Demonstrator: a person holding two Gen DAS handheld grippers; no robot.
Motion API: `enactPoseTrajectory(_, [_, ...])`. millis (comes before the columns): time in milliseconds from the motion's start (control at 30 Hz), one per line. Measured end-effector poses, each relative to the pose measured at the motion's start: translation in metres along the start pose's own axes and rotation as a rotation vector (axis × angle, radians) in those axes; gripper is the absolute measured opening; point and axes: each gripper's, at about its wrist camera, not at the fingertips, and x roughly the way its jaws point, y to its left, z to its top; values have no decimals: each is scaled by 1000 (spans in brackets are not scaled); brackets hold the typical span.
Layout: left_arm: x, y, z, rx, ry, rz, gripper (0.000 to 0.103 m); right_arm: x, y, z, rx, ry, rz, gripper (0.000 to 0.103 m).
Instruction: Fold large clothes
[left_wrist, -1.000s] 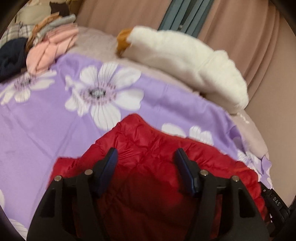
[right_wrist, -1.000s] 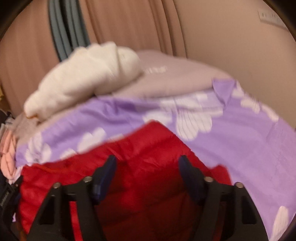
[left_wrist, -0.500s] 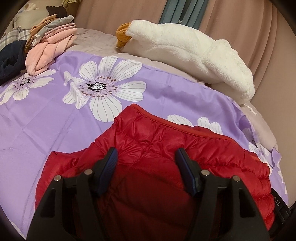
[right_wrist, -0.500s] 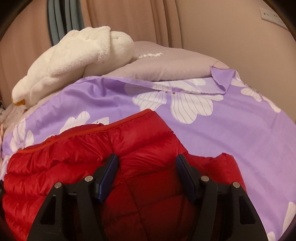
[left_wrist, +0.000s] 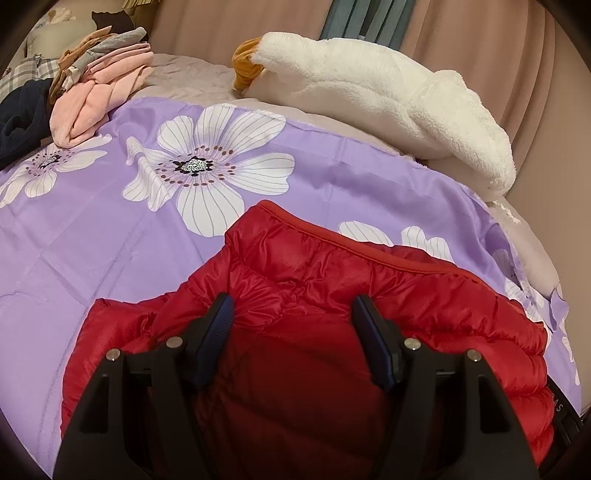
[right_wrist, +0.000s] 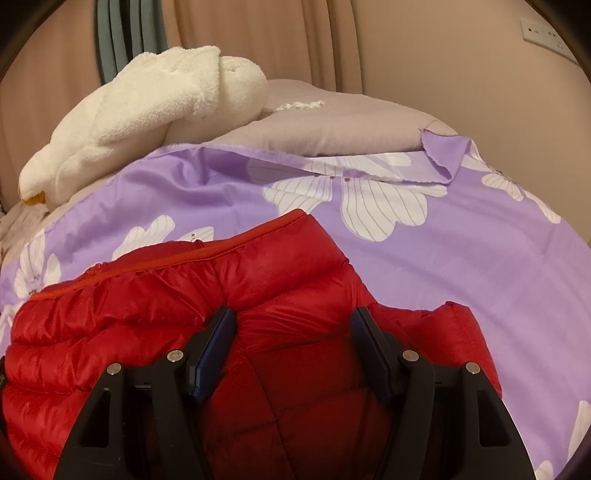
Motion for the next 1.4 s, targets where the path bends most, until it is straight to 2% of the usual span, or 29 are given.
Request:
enactPoseTrajectory(200, [1,0,1,-3,4,-3,68,0,1,0,-4,1,-4,67])
enactPoseTrajectory(367, [-7,-2,8,26,59,20,69,2,9,9,-51,50,-53,68])
enactPoseTrajectory(467, [-37,6,14,59,63,-23,71,-20,11,11,-80,53,-58,68])
enactPoseTrajectory(567, [-72,25,24,33,33,-1,72,-48,5,13,-59,65,-9,76])
enactPoseTrajectory(633, [-98,45,32,-13,41,-64,81,-70,-4,18,-39,68,37,77])
enactPoseTrajectory(700, [-123,72,38,-60,49,-132,84,-90,-16,21,-16,52,52,81])
enactPoseTrajectory(733, [-133,80,40,-73,42,-127,85,-102,-24,21,-1,37,51,87])
enactPoseTrajectory(800, [-151,97,39,-80,18,-87,87,-120,-39,19,19,23,45,93])
enactPoseTrajectory(867, [-165,112,31,-83,31,-71,88,-129,-51,15,29,31,42,93])
enactPoseTrajectory(933, [-168,124,19,-85,82,-108,89,-134,-65,6,38,55,30,93])
enactPoseTrajectory(1067, [-168,146,-23,-162,155,-100,89,-130,-94,-25,118,152,62,93])
enactPoseTrajectory(1200, [-156,142,-64,-207,266,-202,88,-122,-115,-57,244,241,134,93])
enactPoseTrajectory(1333, [-142,123,-80,-245,303,-277,88,-109,-113,-78,299,315,186,93])
enactPoseTrajectory(1400, [-131,113,-83,-282,336,-329,88,-99,-110,-85,354,353,257,93])
